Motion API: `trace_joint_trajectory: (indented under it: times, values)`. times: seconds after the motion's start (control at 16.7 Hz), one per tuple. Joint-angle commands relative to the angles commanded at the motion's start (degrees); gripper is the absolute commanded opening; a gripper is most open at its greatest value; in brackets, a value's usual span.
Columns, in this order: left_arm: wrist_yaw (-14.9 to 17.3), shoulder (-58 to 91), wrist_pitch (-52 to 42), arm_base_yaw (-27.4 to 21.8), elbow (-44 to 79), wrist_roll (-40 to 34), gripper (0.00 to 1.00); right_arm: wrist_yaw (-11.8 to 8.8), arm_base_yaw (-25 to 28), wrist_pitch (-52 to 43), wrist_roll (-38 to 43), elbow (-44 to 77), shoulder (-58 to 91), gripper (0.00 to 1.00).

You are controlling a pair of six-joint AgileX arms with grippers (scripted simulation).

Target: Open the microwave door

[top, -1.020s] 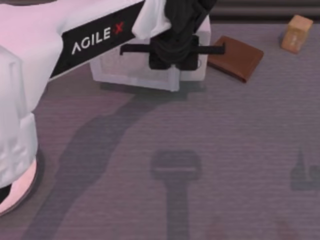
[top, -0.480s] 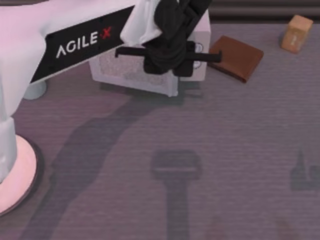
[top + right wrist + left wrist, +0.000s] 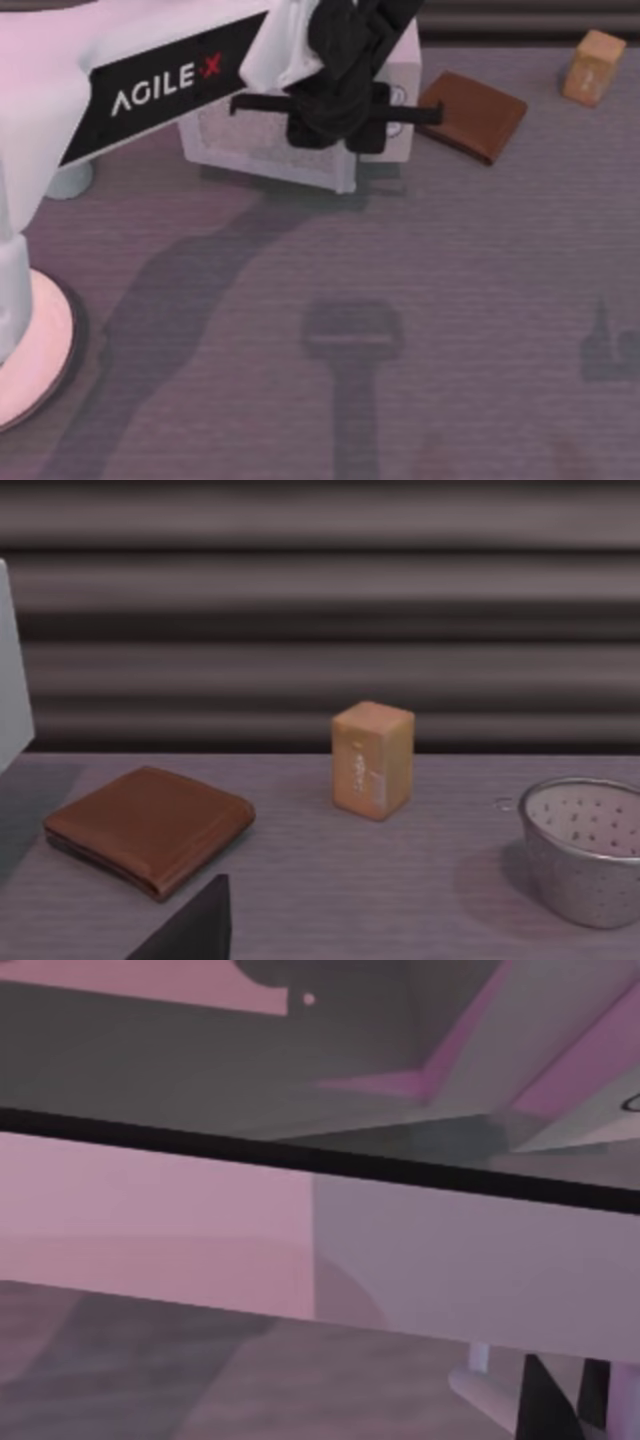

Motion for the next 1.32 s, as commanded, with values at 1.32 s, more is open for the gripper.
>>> trace_joint_trajectory:
  times: [1.32]
  values:
    - [2.9,-5.2,4.1,0.7,-8.0,5.7,0.0,0.0,0.0,0.0,0.0,0.0,0.0,1.0]
